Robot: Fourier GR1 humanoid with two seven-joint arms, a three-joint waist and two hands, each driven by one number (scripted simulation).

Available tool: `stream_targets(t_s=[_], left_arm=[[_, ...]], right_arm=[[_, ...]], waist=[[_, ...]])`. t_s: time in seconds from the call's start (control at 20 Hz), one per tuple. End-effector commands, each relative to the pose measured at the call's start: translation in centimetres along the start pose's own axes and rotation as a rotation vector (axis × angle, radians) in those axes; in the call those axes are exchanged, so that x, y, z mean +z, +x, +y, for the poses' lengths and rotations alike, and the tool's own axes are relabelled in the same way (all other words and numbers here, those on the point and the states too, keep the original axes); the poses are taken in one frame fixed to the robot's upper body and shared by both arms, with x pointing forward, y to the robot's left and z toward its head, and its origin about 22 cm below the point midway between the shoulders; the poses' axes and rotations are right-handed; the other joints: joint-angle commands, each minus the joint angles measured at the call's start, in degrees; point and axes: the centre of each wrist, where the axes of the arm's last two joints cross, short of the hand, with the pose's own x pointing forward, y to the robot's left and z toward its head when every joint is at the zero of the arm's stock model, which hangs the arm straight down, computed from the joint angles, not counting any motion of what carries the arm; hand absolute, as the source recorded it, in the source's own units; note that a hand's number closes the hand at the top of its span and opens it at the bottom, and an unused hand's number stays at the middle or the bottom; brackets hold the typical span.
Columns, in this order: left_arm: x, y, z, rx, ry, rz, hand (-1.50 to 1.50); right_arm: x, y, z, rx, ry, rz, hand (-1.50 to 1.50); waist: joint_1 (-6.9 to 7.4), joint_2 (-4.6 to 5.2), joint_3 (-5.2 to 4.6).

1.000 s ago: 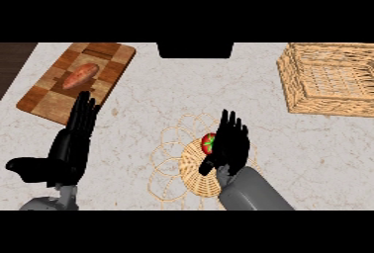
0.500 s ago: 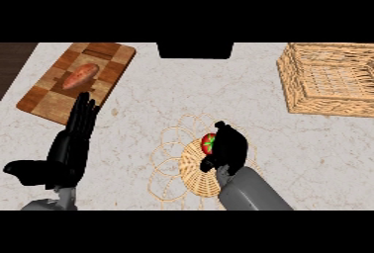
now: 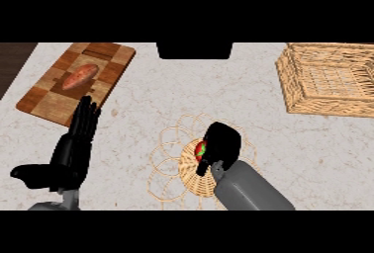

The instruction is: Pick the tomato from the placemat and place it in the basket

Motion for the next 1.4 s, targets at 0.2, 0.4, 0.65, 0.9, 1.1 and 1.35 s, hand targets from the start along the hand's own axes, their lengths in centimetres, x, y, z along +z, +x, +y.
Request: stream_targets(t_s=[0.2, 0.4, 0.65, 0.9, 1.1, 1.35], left_arm=[[-1.0, 1.3, -0.5, -0.001, 0.003, -0.025, 0.00], [-0.7, 0.9, -1.1, 0.004, -0.012, -0.002, 0.00], [-0.6, 0.8, 1.0, 0.000, 0.027, 0.000, 0.00], [-0.8, 0.5, 1.7, -0.006, 0.035, 0.018, 0.00], [0.6, 0.3, 1.1, -0.018, 0.041, 0.016, 0.00], [0.4, 0.0, 0.9, -0.005, 0.041, 0.019, 0.00]], right_arm=[[-3.6, -7.9, 2.7, 0.224, 0.085, -0.305, 1.50], [-7.5, -10.7, 0.3, 0.229, 0.064, -0.437, 1.50], [-6.9, -9.7, 0.2, 0.179, -0.104, -0.519, 1.50], [-4.6, -9.6, -2.0, -0.090, -0.150, -0.602, 1.50], [-2.1, -10.3, -5.6, -0.265, -0.207, -0.684, 1.50], [2.3, -10.9, -11.0, -0.404, -0.280, -0.750, 1.50]], waist=[[0.29, 0.94, 0.34], [0.94, 0.94, 0.33], [-0.18, 0.36, 0.21], [-1.18, 0.16, 0.18], [-1.72, -0.19, 0.18], [-1.94, -0.10, 0.16]])
